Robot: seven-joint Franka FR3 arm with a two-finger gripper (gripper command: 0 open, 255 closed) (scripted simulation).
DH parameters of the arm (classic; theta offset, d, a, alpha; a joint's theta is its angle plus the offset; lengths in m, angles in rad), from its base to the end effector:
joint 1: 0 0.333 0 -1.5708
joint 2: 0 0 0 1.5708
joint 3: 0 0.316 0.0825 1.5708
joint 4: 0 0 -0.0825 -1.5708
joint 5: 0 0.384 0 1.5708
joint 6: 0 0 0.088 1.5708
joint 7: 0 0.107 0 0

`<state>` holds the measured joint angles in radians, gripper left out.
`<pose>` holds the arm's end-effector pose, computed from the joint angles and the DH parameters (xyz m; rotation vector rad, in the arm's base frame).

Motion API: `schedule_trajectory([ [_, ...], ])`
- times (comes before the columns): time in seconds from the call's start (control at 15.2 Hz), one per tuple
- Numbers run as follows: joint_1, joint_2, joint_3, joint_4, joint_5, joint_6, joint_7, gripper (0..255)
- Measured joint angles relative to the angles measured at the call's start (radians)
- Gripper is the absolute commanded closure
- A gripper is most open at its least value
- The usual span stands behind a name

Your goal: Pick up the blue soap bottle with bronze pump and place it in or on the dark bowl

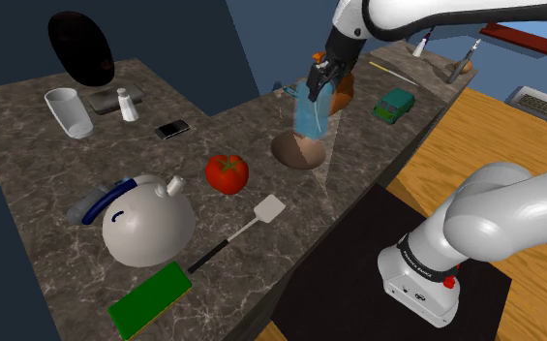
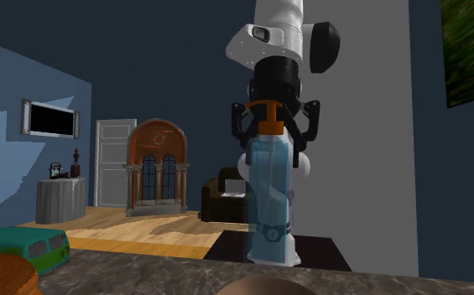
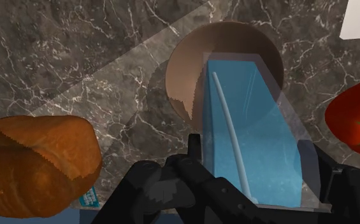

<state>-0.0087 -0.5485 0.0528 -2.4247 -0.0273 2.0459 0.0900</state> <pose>0.4012 0.0182 0.5180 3.0876 -0.0631 0.2662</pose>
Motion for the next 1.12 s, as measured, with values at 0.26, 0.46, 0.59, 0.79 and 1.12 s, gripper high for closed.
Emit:
schedule_trajectory([
  [0.26,0.000,0.011,0.001,-0.046,-0.001,0.057,0.003,255],
  [0.46,0.000,0.016,0.003,-0.082,-0.001,0.098,0.006,255],
  [0.59,-0.001,0.027,0.003,-0.104,-0.003,0.130,0.007,255],
  [0.79,-0.002,0.035,0.002,-0.136,-0.004,0.171,0.007,255],
  [1.12,-0.002,0.053,0.005,-0.164,-0.005,0.216,0.012,255],
])
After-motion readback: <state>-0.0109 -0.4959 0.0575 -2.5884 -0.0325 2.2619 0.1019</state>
